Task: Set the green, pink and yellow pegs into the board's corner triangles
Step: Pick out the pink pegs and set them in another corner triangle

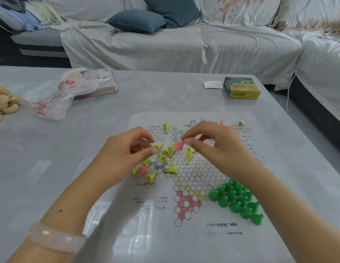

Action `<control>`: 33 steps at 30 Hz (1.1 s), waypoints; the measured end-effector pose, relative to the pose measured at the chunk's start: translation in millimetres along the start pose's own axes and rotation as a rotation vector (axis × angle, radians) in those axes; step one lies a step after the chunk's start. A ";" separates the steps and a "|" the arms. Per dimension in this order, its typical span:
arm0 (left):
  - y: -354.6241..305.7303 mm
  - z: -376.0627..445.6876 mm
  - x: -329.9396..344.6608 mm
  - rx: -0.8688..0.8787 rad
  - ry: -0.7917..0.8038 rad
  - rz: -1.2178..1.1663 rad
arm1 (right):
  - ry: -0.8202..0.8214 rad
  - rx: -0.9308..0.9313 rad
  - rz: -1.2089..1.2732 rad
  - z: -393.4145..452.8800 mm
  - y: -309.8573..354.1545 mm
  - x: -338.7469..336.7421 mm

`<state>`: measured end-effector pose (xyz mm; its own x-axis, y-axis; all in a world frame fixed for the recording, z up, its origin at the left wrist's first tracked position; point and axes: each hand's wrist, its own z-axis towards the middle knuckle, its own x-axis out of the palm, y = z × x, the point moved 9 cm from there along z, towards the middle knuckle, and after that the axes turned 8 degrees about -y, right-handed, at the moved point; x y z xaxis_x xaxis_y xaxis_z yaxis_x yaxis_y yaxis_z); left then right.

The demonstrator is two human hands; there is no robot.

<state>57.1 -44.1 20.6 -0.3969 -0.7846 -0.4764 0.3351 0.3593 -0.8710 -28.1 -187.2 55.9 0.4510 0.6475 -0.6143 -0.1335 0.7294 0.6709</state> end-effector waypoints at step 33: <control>7.2 -2.0 3.2 0.180 0.123 0.368 | -0.137 0.318 -0.586 7.1 -104.4 -32.8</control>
<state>56.6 -43.0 12.6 -0.3188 -0.5503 -0.7717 0.6128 0.5014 -0.6107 -22.7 -286.2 8.9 0.4805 0.1158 -0.8693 0.4237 0.8372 0.3457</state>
